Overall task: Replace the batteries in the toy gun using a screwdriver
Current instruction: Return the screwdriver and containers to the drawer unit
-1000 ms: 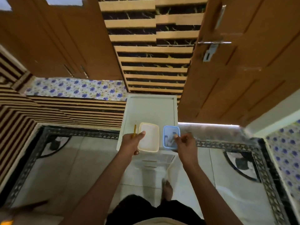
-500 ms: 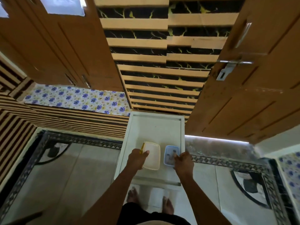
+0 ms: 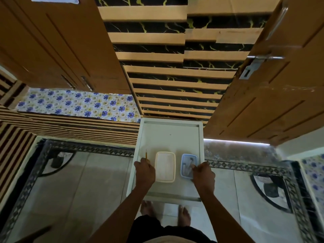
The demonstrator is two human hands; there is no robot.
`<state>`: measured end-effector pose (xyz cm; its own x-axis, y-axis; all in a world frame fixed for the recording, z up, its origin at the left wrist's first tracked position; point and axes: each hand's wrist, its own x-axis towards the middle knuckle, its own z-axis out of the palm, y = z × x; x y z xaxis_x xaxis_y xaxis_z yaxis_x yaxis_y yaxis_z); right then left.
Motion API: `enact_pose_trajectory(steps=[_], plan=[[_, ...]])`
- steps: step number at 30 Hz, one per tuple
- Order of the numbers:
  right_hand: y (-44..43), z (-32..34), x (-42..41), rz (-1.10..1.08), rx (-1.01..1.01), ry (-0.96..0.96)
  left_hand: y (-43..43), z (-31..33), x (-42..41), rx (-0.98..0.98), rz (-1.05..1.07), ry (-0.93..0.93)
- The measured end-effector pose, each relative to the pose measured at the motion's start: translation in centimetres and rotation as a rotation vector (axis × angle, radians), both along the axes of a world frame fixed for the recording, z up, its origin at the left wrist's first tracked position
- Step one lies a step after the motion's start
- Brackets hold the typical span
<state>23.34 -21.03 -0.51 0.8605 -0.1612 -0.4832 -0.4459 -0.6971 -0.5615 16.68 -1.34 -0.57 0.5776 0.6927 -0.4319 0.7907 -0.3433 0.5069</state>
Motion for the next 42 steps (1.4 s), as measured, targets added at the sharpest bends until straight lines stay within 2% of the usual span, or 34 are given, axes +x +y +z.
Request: enact_pose_trajectory(steps=[8,15,21,26,30,37,40,42], plan=[[-0.3,0.3,-0.9,0.006,0.037,-0.026,0.3,-0.6,-0.5,0.188,-0.171,0.076],[-1.0,0.1,-0.8,0.032,0.108,-0.041,1.1,-2.1,-0.6,0.126,-0.123,-0.070],[-2.7,0.5,-3.2,0.019,0.177,-0.128,0.9,-2.1,-5.0,0.132,-0.098,-0.174],[-3.8,0.1,-6.6,0.067,0.217,-0.185,-0.2,-1.6,-9.9,0.266,-0.266,-0.049],[-3.8,0.6,-10.2,0.155,0.282,-0.205,-0.1,-2.5,-13.4,0.324,-0.507,-0.074],[-1.7,-1.5,-16.7,0.314,0.217,-0.231,2.8,-4.3,-15.9,0.302,-0.744,-0.241],[-0.4,-3.7,-19.8,0.353,0.199,-0.210,3.3,-4.6,-16.8,0.337,-0.754,-0.323],[0.7,-6.4,-21.9,0.362,0.210,-0.263,3.8,-5.9,-17.2,0.402,-0.746,-0.410]])
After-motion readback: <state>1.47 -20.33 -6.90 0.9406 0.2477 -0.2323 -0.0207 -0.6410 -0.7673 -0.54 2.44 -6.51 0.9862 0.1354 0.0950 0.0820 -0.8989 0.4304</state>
